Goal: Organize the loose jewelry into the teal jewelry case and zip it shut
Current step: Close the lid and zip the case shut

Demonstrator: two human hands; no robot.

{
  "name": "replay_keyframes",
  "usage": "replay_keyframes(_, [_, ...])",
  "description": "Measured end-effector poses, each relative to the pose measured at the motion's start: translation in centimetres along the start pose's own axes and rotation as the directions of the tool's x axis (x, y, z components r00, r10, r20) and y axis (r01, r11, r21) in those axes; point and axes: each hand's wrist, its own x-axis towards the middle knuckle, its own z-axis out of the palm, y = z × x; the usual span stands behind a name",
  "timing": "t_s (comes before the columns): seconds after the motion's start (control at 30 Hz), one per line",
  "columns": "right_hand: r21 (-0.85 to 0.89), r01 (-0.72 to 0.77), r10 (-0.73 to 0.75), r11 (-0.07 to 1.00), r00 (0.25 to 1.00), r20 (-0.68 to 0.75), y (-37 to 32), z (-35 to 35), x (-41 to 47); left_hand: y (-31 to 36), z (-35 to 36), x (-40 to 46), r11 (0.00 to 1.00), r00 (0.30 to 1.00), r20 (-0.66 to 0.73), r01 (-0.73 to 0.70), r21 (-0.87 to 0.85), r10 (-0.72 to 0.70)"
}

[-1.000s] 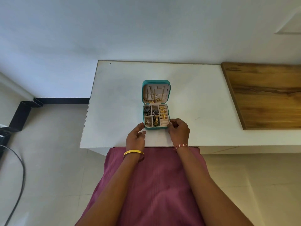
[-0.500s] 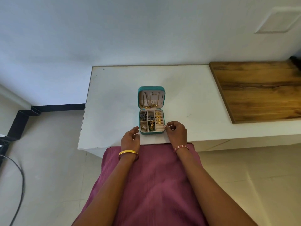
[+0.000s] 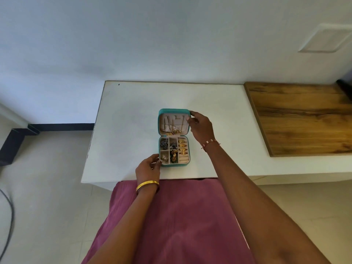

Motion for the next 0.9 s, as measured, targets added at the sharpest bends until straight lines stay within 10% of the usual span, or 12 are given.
replay_keyframes(0.4, [0.227,-0.275,0.257,0.934,0.961,0.105,0.5,0.4,2.9,-0.1,-0.1,0.3,1.000,1.000,0.002,-0.006,0.007,0.006])
replay_keyframes(0.9, [0.033,0.003,-0.003,0.999,1.000,0.003,0.6,-0.8,-4.0,-0.3,-0.2,0.3,1.000,0.999,0.034,0.004,-0.028,-0.004])
